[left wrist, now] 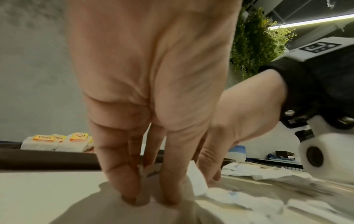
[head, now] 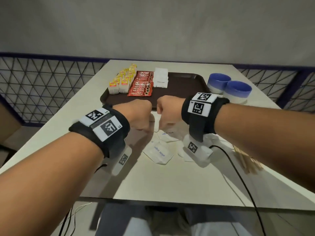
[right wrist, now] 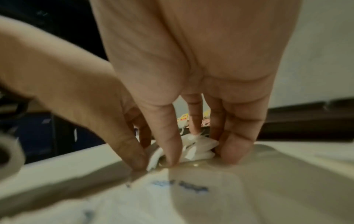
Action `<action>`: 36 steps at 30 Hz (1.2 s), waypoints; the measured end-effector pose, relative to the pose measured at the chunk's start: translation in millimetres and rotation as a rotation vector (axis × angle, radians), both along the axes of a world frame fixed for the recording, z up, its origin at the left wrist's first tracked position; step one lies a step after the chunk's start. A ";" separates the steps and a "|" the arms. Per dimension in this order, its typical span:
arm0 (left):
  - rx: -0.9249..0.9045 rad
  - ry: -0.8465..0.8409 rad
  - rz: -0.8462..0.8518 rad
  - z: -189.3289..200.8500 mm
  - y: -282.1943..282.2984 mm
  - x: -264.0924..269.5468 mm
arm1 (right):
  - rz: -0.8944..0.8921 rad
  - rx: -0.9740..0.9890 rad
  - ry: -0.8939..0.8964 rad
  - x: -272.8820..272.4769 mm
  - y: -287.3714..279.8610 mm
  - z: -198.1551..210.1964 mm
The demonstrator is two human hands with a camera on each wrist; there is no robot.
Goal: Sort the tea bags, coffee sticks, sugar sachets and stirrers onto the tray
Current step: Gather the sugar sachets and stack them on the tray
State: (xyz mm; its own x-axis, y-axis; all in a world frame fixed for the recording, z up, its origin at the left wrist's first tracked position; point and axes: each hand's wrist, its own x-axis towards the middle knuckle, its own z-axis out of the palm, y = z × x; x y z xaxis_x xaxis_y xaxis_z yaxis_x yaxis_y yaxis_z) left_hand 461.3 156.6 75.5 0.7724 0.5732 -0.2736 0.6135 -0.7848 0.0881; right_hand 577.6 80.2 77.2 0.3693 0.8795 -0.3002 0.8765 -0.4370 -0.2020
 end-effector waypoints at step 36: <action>-0.113 0.031 0.011 -4.6 -53.9 -35.2 | 0.129 -0.218 0.019 4.7 -53.9 16.3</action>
State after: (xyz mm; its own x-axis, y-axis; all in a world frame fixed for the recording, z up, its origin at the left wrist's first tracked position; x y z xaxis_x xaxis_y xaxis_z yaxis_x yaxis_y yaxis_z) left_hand 426.1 102.7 70.9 0.7561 0.5460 -0.3608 0.6262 -0.7639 0.1562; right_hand 582.3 26.3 93.6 0.2512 0.8325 -0.4938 0.9247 -0.3571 -0.1317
